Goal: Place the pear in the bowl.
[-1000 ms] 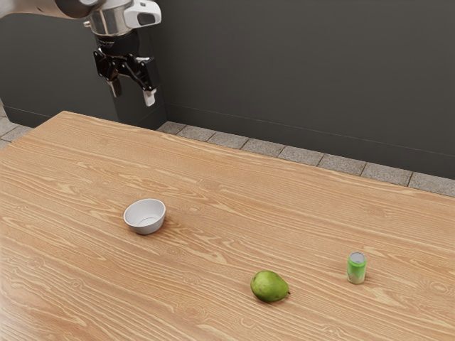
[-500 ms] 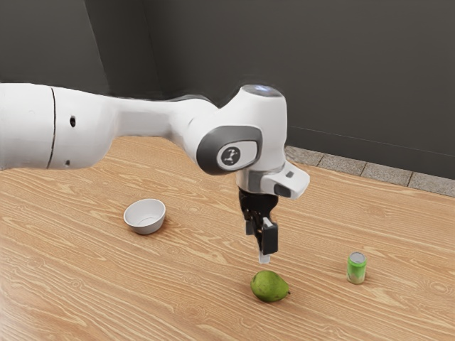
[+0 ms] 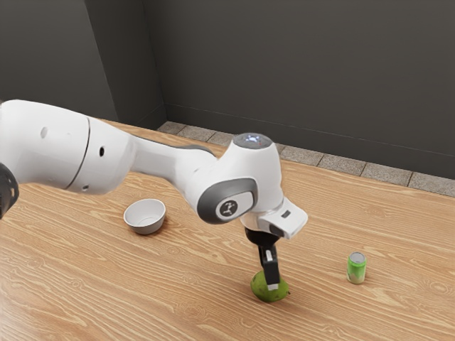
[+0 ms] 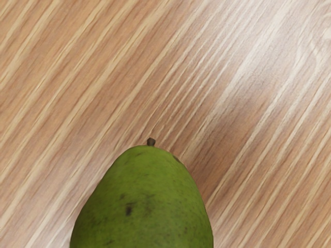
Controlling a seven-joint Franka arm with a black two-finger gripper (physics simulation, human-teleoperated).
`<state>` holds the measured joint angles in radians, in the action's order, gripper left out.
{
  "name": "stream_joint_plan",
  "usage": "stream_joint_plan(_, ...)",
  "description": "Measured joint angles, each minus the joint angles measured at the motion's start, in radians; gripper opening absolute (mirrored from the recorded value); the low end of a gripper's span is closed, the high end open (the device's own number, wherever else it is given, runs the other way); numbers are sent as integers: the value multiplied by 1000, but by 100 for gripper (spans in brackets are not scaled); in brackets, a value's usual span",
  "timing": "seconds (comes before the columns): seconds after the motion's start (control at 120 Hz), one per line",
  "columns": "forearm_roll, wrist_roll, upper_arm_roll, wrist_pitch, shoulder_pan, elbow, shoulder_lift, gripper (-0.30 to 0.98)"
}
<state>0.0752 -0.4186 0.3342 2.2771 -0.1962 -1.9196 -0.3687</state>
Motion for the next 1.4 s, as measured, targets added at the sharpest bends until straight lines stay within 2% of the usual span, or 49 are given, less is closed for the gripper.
stream_joint_plan(0.567, 1, -162, -36, 84, 5, -22, -93, 66)
stream_joint_plan(1.15, 0, -189, -40, 111, 9, -16, -67, 28)
stream_joint_plan(1.233, 7, -181, -52, 102, 34, -14, -29, 21)
stream_joint_plan(1.4, 18, -156, -138, 56, 98, -10, 48, 3)
